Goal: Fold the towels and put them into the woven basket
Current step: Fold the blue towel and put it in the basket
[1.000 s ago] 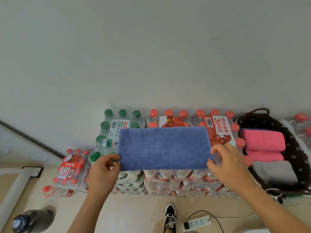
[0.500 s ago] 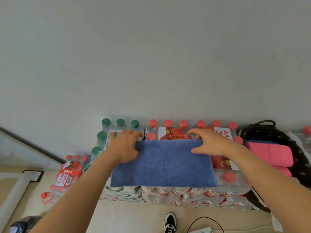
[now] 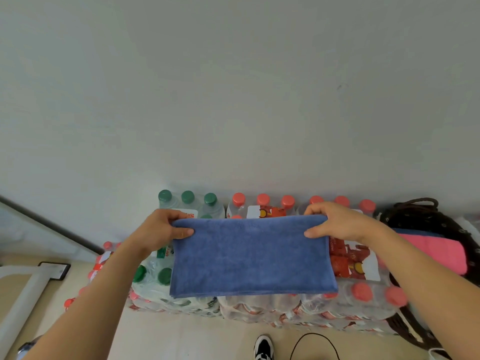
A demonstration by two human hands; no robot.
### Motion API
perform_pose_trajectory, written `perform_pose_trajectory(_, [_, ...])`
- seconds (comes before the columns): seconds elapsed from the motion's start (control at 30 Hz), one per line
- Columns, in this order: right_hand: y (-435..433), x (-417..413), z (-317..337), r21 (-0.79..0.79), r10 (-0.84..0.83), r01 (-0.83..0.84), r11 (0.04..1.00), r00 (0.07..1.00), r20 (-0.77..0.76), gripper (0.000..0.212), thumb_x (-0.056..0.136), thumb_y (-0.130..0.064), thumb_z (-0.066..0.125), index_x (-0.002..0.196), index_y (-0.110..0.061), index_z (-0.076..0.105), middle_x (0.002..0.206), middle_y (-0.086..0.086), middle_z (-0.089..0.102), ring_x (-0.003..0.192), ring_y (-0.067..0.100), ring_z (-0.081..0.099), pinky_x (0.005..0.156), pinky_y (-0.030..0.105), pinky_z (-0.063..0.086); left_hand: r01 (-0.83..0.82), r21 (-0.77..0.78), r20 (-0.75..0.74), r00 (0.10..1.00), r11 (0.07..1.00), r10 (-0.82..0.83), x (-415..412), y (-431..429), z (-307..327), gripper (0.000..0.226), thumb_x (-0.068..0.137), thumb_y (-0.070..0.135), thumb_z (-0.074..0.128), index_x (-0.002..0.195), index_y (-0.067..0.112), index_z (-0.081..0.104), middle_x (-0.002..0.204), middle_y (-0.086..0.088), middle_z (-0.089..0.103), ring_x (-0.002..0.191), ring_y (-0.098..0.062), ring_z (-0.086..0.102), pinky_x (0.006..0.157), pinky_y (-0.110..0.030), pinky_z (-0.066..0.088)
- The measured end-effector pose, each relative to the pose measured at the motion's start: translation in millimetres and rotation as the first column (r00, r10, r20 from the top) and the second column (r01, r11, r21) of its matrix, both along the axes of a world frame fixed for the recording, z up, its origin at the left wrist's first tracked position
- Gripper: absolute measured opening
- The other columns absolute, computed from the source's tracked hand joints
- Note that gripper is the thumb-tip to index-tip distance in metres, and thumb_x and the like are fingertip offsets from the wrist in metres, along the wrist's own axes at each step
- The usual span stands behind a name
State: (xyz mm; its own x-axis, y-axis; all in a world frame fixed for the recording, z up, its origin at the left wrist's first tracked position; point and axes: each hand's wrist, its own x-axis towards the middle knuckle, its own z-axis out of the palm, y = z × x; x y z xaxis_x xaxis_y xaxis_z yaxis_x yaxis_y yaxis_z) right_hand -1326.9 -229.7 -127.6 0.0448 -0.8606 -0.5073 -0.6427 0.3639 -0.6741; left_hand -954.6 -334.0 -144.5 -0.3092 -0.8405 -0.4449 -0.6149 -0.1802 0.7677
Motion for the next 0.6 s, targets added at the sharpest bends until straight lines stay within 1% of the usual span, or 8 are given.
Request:
perform_pose_trajectory(0.1, [-5,-4,8,-0.070,-0.085,0.087,0.994,0.996,0.035,0.007,0.081,-0.013,0.075,0.087,-0.016,0.071,0.086,0.002,0.072,0.078,0.012,0.067,0.074,0.032,0.056,-0.046,-0.154,-0.020,0.999,0.987,0.043,-2,-3,9,0.027,0.078,-0.003,0.072,0.085,0.022,0.075,0.081,0.003,0.075,0.083,-0.016,0.068,0.074,-0.026,0.052])
perform_pose_trajectory(0.17, [-6,-5,27,-0.161,-0.231,0.252,0.954,0.963,0.138,0.005,0.084,-0.005,0.070,0.088,-0.006,0.072,0.083,0.011,0.071,0.075,0.018,0.065,0.068,0.031,0.056,-0.132,-0.327,-0.107,0.989,0.936,0.102,-10,-4,25,0.034,0.079,-0.008,0.067,0.081,0.025,0.072,0.075,0.011,0.073,0.076,-0.007,0.066,0.069,-0.015,0.051])
perform_pose_trajectory(0.23, [-5,-9,49,-0.319,-0.294,0.339,0.885,0.938,0.180,0.010,0.084,-0.004,0.068,0.090,-0.010,0.073,0.084,0.007,0.073,0.078,0.018,0.068,0.068,0.026,0.057,-0.215,-0.465,-0.206,0.970,0.859,0.132,-16,-5,47,0.038,0.079,-0.010,0.063,0.082,0.027,0.071,0.076,0.019,0.072,0.073,0.002,0.066,0.068,-0.009,0.051])
perform_pose_trajectory(0.33, [5,-8,69,-0.516,-0.295,0.292,0.805,0.952,0.079,0.017,0.081,-0.007,0.072,0.091,-0.021,0.074,0.082,-0.007,0.072,0.076,0.006,0.067,0.070,0.019,0.050,-0.260,-0.590,-0.243,0.960,0.764,0.139,-17,0,60,0.043,0.077,-0.011,0.063,0.082,0.031,0.070,0.081,0.025,0.071,0.080,0.001,0.066,0.077,-0.011,0.051])
perform_pose_trajectory(0.4, [16,0,57,-0.532,-0.321,0.280,0.799,0.947,0.017,0.025,0.077,0.000,0.073,0.090,-0.021,0.072,0.085,-0.010,0.070,0.078,0.005,0.065,0.071,0.018,0.047,-0.247,-0.628,-0.191,0.968,0.737,0.162,-14,10,47,0.047,0.074,-0.013,0.065,0.081,0.033,0.070,0.079,0.022,0.070,0.083,-0.002,0.064,0.081,-0.009,0.048])
perform_pose_trajectory(0.47, [33,9,27,-0.543,-0.276,0.181,0.820,0.956,-0.098,0.032,0.070,0.007,0.073,0.083,-0.023,0.071,0.083,-0.008,0.068,0.079,0.009,0.063,0.075,0.024,0.048,-0.172,-0.680,-0.077,0.984,0.713,0.163,-6,25,19,0.050,0.068,-0.019,0.066,0.077,0.030,0.070,0.082,0.018,0.066,0.085,-0.008,0.061,0.080,-0.014,0.047])
perform_pose_trajectory(0.53, [51,16,-5,-0.518,-0.177,0.046,0.854,0.963,-0.205,0.041,0.065,0.009,0.072,0.071,-0.031,0.064,0.075,-0.010,0.063,0.074,0.008,0.059,0.068,0.028,0.047,0.012,-0.744,0.100,0.990,0.668,0.094,4,41,-14,0.048,0.058,-0.023,0.070,0.073,0.023,0.074,0.079,0.013,0.066,0.082,-0.011,0.057,0.077,-0.023,0.046])
perform_pose_trajectory(0.6, [66,18,-24,-0.442,-0.098,-0.028,0.897,0.961,-0.259,0.041,0.065,0.005,0.072,0.066,-0.033,0.057,0.074,-0.011,0.058,0.075,0.006,0.055,0.066,0.033,0.047,0.147,-0.745,0.228,0.973,0.651,0.042,14,54,-38,0.044,0.053,-0.023,0.074,0.070,0.017,0.077,0.079,0.007,0.070,0.080,-0.012,0.052,0.074,-0.022,0.043])
